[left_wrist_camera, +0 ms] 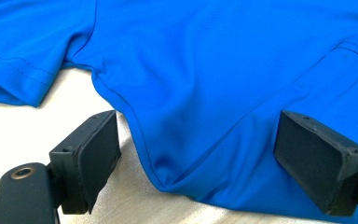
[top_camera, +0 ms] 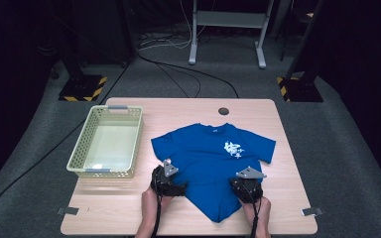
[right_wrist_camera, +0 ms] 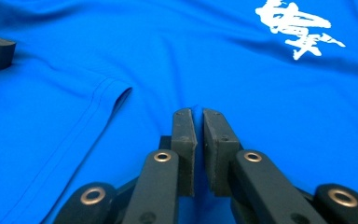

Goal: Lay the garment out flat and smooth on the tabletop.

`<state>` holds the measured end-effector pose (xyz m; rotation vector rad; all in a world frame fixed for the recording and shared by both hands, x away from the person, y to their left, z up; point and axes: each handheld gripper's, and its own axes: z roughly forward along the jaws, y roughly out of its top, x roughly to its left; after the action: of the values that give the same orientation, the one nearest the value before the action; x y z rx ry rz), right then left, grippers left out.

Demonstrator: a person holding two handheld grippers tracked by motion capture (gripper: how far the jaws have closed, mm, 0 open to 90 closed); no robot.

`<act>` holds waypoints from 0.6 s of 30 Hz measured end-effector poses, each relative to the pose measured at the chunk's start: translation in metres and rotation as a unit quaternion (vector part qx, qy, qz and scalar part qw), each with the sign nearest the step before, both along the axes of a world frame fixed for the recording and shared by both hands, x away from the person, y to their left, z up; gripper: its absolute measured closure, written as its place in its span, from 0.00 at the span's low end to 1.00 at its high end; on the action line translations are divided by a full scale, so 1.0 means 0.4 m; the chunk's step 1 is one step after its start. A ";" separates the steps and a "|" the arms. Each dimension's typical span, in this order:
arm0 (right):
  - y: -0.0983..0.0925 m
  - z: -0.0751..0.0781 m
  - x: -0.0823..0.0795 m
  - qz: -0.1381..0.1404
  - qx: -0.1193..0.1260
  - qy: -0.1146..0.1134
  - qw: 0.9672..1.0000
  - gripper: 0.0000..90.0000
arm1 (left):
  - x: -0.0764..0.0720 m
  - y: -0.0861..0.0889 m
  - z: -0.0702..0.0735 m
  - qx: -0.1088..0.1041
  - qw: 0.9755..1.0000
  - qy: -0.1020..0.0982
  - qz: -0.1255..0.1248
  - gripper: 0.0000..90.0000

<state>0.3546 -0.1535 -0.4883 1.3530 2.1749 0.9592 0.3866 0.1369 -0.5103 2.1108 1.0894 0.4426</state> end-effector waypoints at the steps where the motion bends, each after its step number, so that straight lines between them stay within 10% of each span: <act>1: -0.003 0.002 -0.003 0.001 0.001 0.000 1.000 0.93 | 0.000 0.000 0.000 0.000 1.000 -0.001 0.000 0.16; 18: -0.044 0.034 -0.042 -0.004 0.023 -0.008 1.000 0.94 | 0.000 0.000 0.000 -0.001 1.000 0.000 0.002 0.16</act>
<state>0.3377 -0.1710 -0.4746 1.3686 2.1456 1.0206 0.3864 0.1369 -0.5103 2.1085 1.0932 0.4426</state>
